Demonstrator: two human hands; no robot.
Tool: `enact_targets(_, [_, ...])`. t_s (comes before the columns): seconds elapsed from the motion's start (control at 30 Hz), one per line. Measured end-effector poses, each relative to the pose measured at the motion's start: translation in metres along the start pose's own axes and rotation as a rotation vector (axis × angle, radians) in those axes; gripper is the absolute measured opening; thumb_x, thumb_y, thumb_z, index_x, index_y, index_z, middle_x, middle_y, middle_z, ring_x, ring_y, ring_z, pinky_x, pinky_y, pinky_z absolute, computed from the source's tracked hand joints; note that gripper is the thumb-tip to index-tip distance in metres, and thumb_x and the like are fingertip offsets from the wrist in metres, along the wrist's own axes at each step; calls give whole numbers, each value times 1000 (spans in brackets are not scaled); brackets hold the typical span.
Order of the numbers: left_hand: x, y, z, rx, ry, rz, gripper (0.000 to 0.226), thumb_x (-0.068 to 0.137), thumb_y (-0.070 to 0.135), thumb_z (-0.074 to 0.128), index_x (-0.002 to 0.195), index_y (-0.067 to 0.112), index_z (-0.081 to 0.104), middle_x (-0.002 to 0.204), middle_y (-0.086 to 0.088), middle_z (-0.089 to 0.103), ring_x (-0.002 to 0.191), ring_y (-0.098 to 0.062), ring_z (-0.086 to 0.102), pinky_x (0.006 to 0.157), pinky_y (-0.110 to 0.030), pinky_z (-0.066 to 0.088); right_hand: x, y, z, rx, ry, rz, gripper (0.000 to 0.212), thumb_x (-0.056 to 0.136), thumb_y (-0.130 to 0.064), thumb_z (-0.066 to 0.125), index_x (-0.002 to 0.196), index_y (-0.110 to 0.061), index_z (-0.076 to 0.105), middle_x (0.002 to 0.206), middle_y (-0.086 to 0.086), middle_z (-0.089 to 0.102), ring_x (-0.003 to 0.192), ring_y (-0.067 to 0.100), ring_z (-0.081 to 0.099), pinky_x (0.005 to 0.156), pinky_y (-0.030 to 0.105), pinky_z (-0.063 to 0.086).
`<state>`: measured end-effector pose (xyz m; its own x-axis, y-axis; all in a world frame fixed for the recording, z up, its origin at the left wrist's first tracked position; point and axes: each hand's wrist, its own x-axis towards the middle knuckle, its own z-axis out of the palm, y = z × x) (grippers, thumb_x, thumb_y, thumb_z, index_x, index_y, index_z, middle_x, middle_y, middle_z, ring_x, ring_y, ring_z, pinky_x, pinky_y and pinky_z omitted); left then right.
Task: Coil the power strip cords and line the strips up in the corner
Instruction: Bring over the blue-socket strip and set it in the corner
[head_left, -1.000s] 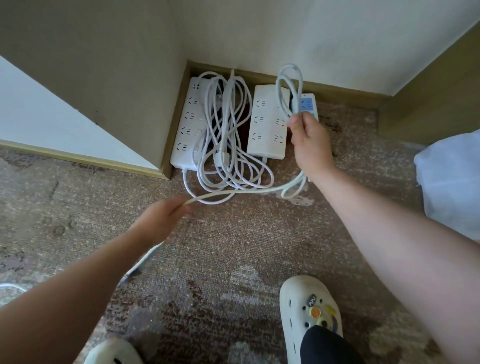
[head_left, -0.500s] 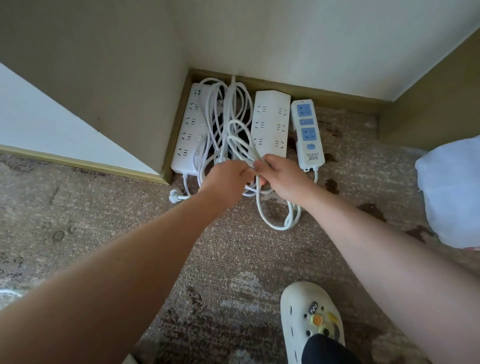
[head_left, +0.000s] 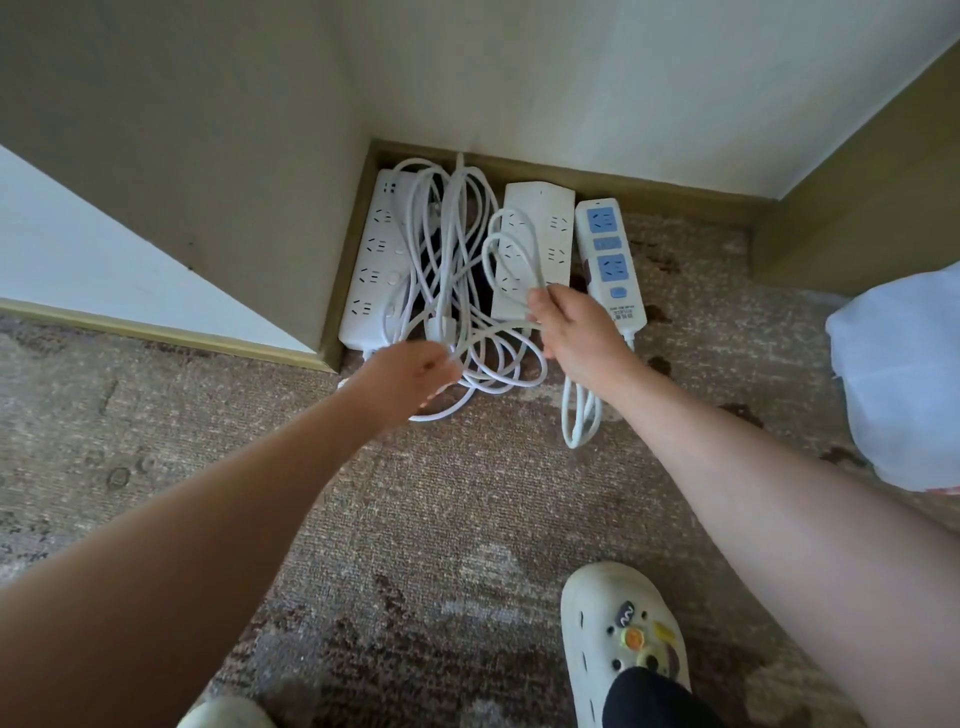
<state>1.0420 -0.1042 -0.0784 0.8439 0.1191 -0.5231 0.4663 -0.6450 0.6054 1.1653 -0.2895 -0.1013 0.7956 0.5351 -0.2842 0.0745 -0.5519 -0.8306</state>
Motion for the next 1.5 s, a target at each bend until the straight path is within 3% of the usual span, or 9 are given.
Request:
enact_targets(0.13, [-34,-37,-10,178,61,-92,29,100,32,43,85,16,62,65,0,56,51,-12,47,50,-26,38,9,-1,-5,-13,99,1,42,103,-46,37,100,-11,59,95,16,67,80,29,63,74,45,51])
enact_targets(0.33, [-4,26,1,-623,234,-483,27,99,23,43,88,10,63,51,0,46,35,-11,39,36,-21,35,7,-5,4,56,72,36,35,105,-40,36,87,-13,48,68,2,43,54,11,38,49,27,32])
enact_targets(0.53, [39,72,15,-429,215,-307,27,101,22,39,93,5,60,68,-10,62,50,-19,56,47,-28,49,6,4,-12,94,-4,129,30,105,-31,40,93,-6,51,75,6,52,61,17,49,57,31,40])
enact_targets(0.67, [58,86,34,-328,202,-232,34,101,21,38,104,-3,62,97,-21,70,83,-33,69,78,-46,57,1,12,-17,158,7,156,33,104,-31,43,103,-2,60,87,9,63,73,21,60,68,43,52])
enact_targets(0.77, [68,106,45,-294,128,-277,26,99,13,43,115,0,58,110,-13,64,100,-28,63,82,-31,51,-1,14,-19,288,35,179,29,104,-32,44,106,-14,66,99,6,70,93,26,67,88,50,55])
enact_targets(0.97, [69,103,65,-569,-14,-87,31,98,13,41,69,21,49,63,7,48,51,0,44,52,-18,36,1,17,-24,464,77,238,29,104,-31,47,101,-10,68,104,20,69,99,38,66,91,56,53])
enact_targets(1.13, [63,103,62,-646,-122,14,10,94,11,56,101,7,61,80,-2,64,66,-7,59,62,-22,45,5,20,-28,700,10,330,28,105,-25,45,113,-12,68,107,10,73,102,23,69,86,35,57])
enact_targets(1.27, [63,99,64,-510,-78,36,12,97,16,54,85,16,55,64,4,49,37,8,45,41,-7,34,3,23,-31,815,-52,359,30,106,-21,41,105,-14,70,92,5,77,90,19,73,71,27,58])
enact_targets(1.5, [65,97,70,-638,-42,-26,29,96,32,55,77,10,58,58,-2,51,41,-9,41,41,-20,34,-3,25,-33,988,-137,327,31,103,-14,42,109,-18,71,104,5,76,100,18,72,77,29,58])
